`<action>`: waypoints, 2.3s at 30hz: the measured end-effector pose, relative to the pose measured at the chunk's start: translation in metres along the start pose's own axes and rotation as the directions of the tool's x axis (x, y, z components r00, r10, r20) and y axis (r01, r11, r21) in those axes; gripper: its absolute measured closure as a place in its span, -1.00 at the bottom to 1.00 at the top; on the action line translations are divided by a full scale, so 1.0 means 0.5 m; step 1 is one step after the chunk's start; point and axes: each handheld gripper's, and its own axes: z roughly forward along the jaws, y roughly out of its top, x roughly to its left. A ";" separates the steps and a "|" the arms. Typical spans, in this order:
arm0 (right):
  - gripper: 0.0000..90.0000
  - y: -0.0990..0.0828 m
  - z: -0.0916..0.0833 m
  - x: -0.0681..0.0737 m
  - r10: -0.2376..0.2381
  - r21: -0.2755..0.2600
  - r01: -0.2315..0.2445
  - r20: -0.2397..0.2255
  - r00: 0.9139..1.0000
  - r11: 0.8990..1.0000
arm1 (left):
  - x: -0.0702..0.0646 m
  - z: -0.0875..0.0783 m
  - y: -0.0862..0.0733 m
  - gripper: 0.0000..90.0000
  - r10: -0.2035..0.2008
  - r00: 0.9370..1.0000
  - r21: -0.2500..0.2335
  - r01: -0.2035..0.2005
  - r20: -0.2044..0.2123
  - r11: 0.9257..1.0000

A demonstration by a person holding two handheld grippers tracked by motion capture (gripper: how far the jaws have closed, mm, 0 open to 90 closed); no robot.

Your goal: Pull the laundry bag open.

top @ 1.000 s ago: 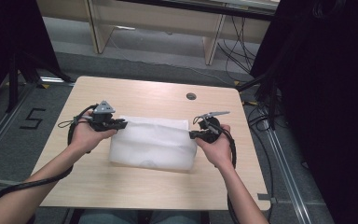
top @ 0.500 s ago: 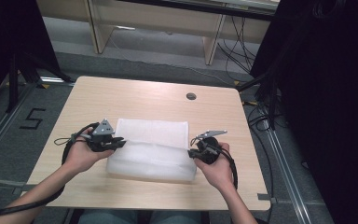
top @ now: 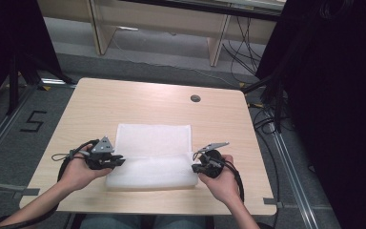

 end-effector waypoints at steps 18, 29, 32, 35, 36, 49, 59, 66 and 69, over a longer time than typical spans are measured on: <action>0.16 0.091 0.073 -0.060 0.128 0.050 -0.130 0.039 0.991 0.990 | -0.005 0.014 -0.001 0.78 0.048 0.999 0.025 -0.048 -0.012 0.999; 0.83 0.097 0.103 -0.061 0.154 0.037 -0.152 -0.038 0.987 0.988 | 0.001 0.018 0.007 0.78 0.048 0.999 0.017 -0.048 -0.015 0.999; 0.83 0.100 0.083 -0.055 0.129 0.001 -0.129 -0.028 0.991 0.992 | 0.010 0.014 0.020 0.78 0.046 0.998 0.009 -0.045 -0.030 0.999; 0.78 0.101 0.056 -0.042 0.094 -0.024 -0.095 -0.032 0.995 0.995 | 0.011 0.008 0.028 0.77 0.036 0.999 -0.012 -0.037 -0.027 0.999; 0.78 0.100 0.048 -0.041 0.078 -0.026 -0.079 -0.025 0.997 0.997 | 0.010 0.004 0.030 0.77 0.039 0.999 -0.014 -0.040 -0.035 0.999; 0.81 0.008 -0.024 0.012 -0.005 -0.022 0.003 -0.083 0.997 1.000 | -0.024 -0.023 0.009 0.70 0.031 0.998 -0.010 -0.031 0.051 0.999; 0.83 -0.037 -0.018 0.015 0.010 0.022 -0.007 -0.119 0.993 1.000 | -0.055 -0.040 0.006 0.57 0.031 0.987 0.036 -0.037 0.155 0.999; 0.83 -0.045 -0.015 0.022 -0.015 0.034 0.020 -0.129 0.992 0.999 | -0.068 -0.050 0.015 0.48 0.044 0.979 0.070 -0.058 0.198 0.996; 0.83 -0.049 -0.013 0.026 -0.016 0.054 0.024 -0.138 0.990 0.998 | -0.060 -0.056 0.024 0.39 0.021 0.980 0.067 -0.035 0.196 0.997</action>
